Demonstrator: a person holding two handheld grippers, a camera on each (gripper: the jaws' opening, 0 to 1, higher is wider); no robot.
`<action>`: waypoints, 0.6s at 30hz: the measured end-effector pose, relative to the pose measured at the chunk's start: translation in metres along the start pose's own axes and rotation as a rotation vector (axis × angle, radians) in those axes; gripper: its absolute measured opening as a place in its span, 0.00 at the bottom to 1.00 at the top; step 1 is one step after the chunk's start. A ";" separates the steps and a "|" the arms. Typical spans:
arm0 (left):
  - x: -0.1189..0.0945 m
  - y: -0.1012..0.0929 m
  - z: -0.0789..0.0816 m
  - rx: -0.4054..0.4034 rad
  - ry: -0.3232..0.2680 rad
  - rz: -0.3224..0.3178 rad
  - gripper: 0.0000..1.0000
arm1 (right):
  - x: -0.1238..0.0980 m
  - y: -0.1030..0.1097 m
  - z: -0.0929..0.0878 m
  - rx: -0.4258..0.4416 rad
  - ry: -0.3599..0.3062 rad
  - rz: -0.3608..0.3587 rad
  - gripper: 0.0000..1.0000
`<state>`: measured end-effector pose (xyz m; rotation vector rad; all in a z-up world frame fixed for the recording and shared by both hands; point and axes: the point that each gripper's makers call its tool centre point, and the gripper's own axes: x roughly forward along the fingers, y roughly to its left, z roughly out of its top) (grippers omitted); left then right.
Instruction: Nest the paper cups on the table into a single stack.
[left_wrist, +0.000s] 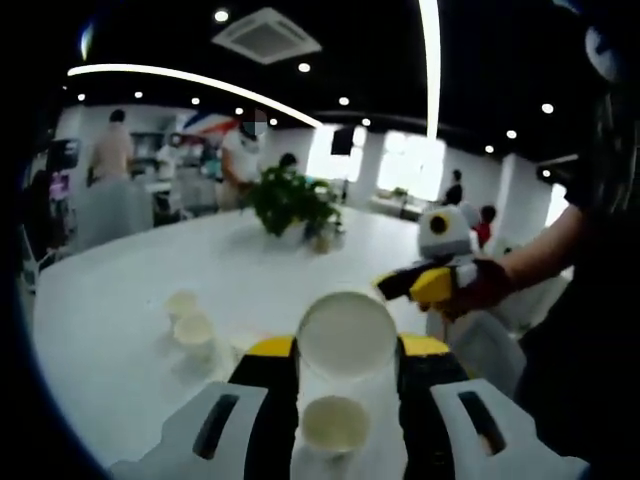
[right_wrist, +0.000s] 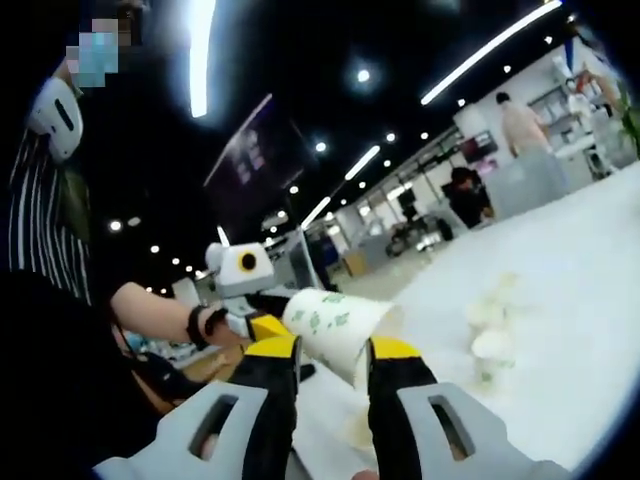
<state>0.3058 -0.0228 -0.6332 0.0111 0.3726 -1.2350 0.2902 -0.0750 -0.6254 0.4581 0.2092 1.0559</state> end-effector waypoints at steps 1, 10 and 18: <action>0.000 -0.001 0.000 -0.002 0.003 -0.002 0.35 | 0.000 0.001 0.000 0.004 -0.001 0.004 0.20; -0.003 -0.005 -0.005 -0.009 0.003 -0.009 0.35 | -0.001 0.005 0.005 0.025 -0.016 0.026 0.13; -0.002 -0.011 -0.007 -0.007 0.009 -0.020 0.35 | -0.005 0.008 0.008 0.048 -0.022 0.046 0.07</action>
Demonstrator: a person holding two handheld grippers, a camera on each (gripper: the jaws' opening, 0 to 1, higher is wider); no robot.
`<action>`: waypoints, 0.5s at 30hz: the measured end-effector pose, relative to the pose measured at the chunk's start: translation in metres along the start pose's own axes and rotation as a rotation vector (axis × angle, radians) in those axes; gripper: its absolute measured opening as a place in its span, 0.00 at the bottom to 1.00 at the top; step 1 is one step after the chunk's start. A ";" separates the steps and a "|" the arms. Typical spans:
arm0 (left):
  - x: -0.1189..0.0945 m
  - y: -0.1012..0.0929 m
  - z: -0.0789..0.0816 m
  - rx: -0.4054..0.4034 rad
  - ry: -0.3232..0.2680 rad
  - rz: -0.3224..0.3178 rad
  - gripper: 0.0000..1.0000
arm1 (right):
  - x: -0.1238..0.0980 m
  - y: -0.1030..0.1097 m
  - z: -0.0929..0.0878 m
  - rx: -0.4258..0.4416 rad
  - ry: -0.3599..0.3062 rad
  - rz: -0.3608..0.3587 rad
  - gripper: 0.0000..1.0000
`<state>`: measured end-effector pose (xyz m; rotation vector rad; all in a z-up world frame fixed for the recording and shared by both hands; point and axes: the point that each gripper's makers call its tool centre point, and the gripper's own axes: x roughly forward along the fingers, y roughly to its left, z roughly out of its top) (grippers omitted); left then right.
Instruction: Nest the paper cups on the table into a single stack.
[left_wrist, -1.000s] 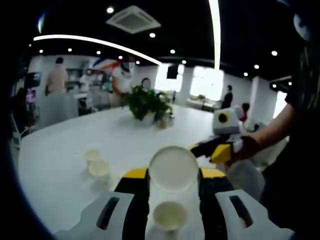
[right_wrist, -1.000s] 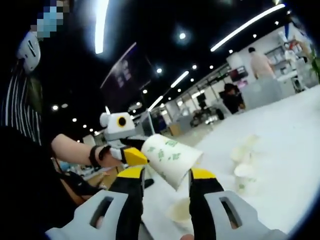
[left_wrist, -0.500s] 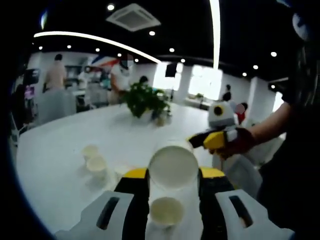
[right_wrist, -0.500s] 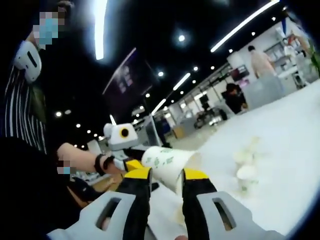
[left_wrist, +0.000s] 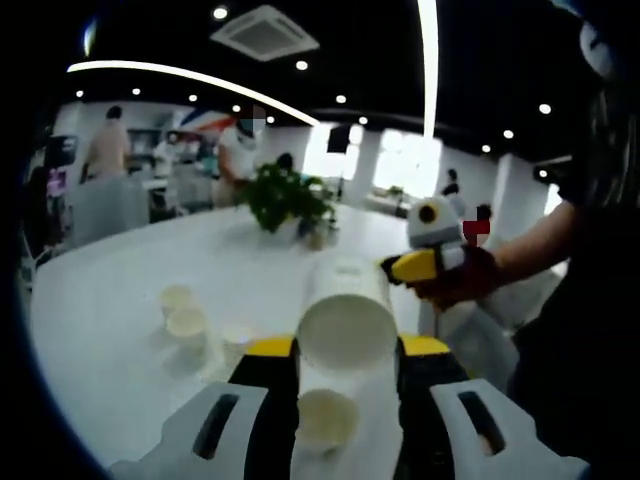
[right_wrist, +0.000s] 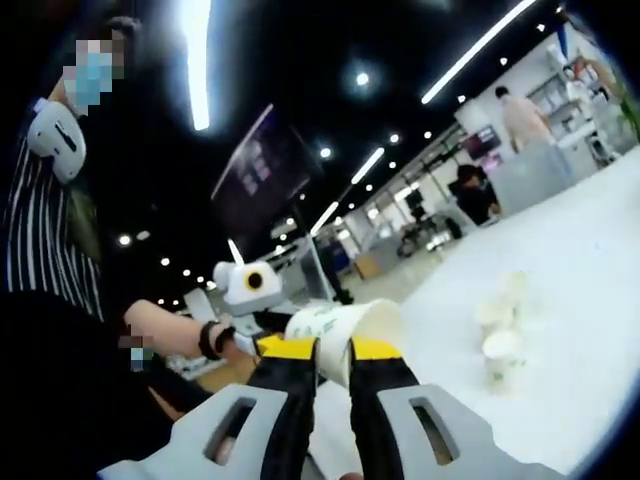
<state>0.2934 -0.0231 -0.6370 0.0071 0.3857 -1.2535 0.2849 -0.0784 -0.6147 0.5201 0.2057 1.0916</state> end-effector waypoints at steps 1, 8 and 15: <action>0.000 -0.001 0.000 0.000 0.000 -0.001 0.35 | 0.000 0.000 0.000 0.000 0.000 0.001 0.06; 0.001 -0.003 -0.006 -0.001 0.007 -0.003 0.35 | 0.001 0.004 0.001 0.018 0.003 0.022 0.03; 0.001 -0.005 -0.014 0.009 0.019 0.001 0.35 | 0.001 0.009 -0.001 0.025 0.014 0.045 0.01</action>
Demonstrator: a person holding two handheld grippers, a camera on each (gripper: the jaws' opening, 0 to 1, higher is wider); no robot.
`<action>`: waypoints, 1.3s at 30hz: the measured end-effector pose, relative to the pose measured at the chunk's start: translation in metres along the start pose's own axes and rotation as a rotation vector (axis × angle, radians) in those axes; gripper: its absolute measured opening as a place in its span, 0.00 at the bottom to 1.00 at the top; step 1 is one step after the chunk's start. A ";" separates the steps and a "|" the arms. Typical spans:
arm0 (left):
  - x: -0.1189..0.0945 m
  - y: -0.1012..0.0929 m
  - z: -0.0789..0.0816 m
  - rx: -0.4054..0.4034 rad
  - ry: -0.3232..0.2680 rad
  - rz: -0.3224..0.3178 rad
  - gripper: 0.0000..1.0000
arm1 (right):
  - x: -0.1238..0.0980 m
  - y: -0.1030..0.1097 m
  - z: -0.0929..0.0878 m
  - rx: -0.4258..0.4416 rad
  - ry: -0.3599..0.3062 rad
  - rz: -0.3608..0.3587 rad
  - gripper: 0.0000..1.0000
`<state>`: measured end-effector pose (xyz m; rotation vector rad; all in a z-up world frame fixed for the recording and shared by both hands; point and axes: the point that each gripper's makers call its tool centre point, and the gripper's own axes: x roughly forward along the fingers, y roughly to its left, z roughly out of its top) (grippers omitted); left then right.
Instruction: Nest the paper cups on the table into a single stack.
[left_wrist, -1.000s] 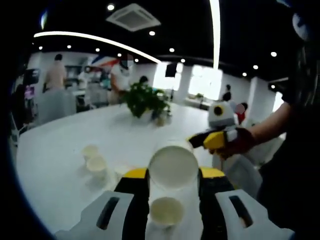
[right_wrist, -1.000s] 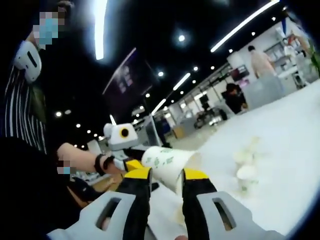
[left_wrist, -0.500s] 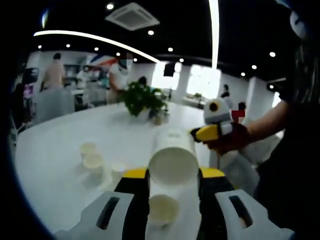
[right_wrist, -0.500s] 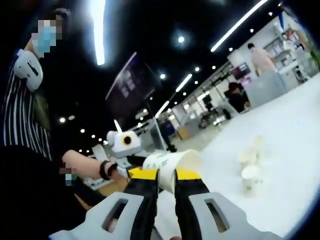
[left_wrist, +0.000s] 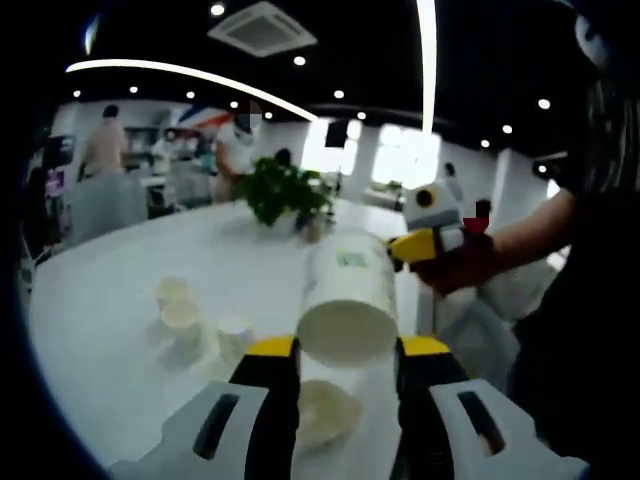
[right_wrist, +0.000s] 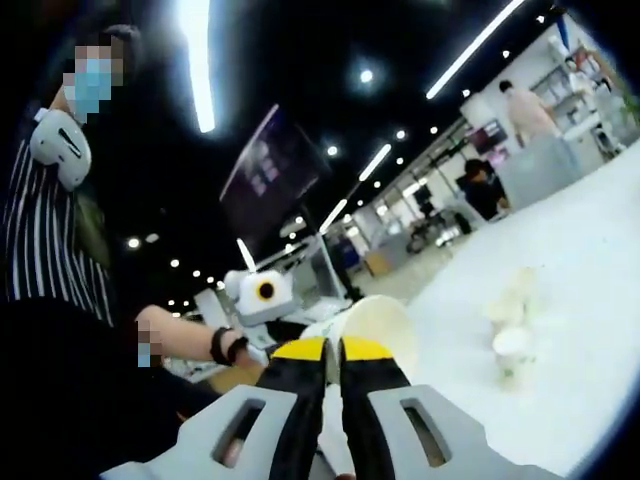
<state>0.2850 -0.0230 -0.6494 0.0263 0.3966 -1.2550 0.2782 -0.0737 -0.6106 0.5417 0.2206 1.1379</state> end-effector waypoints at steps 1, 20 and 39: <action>0.000 0.001 0.000 -0.004 -0.001 -0.001 0.35 | 0.000 0.000 0.000 0.003 0.000 0.002 0.00; -0.002 0.009 0.002 0.022 -0.033 0.031 0.34 | 0.006 0.009 0.005 -0.032 0.001 0.033 0.00; -0.013 0.021 -0.003 0.022 -0.081 0.126 0.54 | 0.013 0.007 -0.002 -0.046 0.046 0.016 0.00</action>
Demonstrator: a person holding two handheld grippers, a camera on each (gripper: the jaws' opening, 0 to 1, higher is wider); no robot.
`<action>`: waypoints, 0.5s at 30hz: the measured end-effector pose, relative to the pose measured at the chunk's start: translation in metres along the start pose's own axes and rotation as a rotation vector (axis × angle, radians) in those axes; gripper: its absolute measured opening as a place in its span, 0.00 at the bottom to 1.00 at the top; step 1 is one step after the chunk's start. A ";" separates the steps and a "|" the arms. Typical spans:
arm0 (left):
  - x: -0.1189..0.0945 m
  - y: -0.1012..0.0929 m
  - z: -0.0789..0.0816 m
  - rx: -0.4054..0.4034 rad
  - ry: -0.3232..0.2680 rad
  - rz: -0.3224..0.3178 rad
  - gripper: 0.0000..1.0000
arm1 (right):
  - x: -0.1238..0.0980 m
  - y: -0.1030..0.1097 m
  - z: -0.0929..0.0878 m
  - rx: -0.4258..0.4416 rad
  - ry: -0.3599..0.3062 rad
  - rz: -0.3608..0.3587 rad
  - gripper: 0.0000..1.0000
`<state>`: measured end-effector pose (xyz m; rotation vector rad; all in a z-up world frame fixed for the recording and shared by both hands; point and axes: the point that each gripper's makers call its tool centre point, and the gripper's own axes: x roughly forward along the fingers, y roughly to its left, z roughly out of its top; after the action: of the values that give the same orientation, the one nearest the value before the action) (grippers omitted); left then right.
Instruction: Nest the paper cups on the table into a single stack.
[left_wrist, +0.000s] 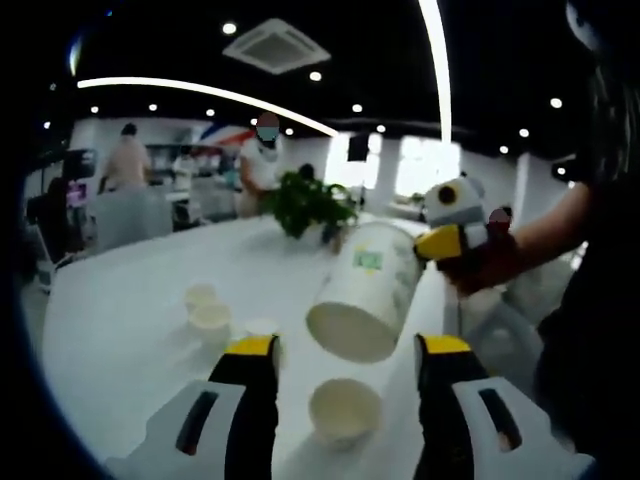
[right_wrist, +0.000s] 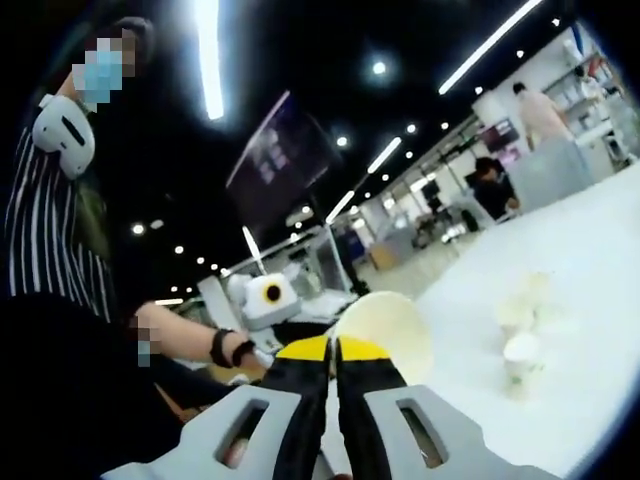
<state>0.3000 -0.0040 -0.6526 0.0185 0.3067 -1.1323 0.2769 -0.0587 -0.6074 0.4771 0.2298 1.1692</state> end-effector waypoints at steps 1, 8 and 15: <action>-0.001 0.000 0.000 -0.002 0.001 0.004 0.54 | 0.000 0.000 0.000 0.000 0.003 -0.002 0.00; -0.005 0.004 -0.002 -0.009 -0.006 0.043 0.62 | -0.004 -0.003 -0.001 0.006 0.011 -0.015 0.00; -0.010 0.008 -0.004 -0.007 -0.008 0.069 0.66 | -0.006 -0.010 -0.006 -0.012 0.037 -0.041 0.00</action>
<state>0.3021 0.0086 -0.6546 0.0186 0.3007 -1.0624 0.2807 -0.0657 -0.6182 0.4382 0.2630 1.1399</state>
